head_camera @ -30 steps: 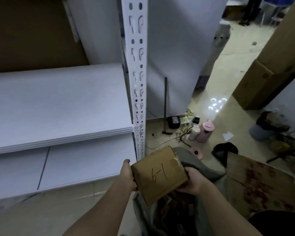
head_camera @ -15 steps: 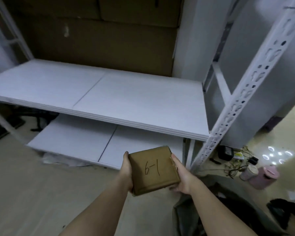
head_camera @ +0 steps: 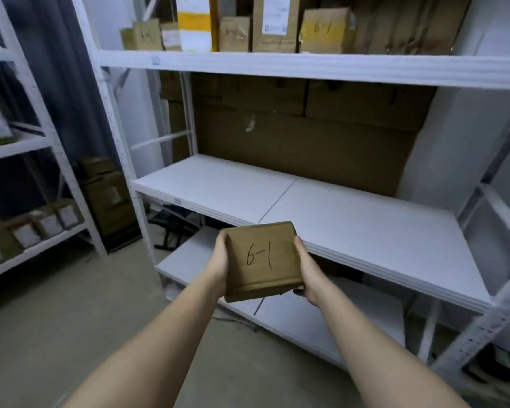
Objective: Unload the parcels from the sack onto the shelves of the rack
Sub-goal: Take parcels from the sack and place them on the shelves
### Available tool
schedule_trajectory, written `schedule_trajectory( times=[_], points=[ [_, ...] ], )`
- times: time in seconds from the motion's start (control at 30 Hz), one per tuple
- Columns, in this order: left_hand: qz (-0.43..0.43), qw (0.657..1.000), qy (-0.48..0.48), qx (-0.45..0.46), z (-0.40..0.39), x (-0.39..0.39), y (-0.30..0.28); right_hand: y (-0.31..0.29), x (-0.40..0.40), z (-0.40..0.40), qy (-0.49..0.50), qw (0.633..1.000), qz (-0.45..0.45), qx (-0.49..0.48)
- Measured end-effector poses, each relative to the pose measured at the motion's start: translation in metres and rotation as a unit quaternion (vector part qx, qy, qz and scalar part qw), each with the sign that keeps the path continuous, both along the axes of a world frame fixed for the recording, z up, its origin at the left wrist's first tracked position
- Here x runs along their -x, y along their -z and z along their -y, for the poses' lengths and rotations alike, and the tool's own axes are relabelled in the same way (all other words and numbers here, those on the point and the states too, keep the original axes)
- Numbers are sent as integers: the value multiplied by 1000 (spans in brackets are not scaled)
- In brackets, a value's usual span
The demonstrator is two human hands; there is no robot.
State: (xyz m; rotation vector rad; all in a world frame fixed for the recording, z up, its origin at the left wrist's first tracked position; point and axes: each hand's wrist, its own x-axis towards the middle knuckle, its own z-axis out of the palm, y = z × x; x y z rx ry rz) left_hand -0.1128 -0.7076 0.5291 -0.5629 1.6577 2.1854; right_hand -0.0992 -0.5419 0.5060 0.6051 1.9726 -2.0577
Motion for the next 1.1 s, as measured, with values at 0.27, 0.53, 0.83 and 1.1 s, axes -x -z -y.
schedule_trajectory(
  times=[0.27, 0.53, 0.83, 1.1],
  points=[
    [-101, 987, -124, 26, 59, 21, -104, -110, 38, 58, -48, 988, -146, -1],
    [-199, 970, -133, 50, 67, 39, -219, -221, 41, 64, -46, 967, -251, -6],
    [-382, 915, -103, 77, 34, 33, -315, -316, 29, 33, 39, 908, -415, -38],
    [-443, 886, -31, 131, -18, 48, -350, -341, 24, -11, 177, 845, -498, -88]
  ],
)
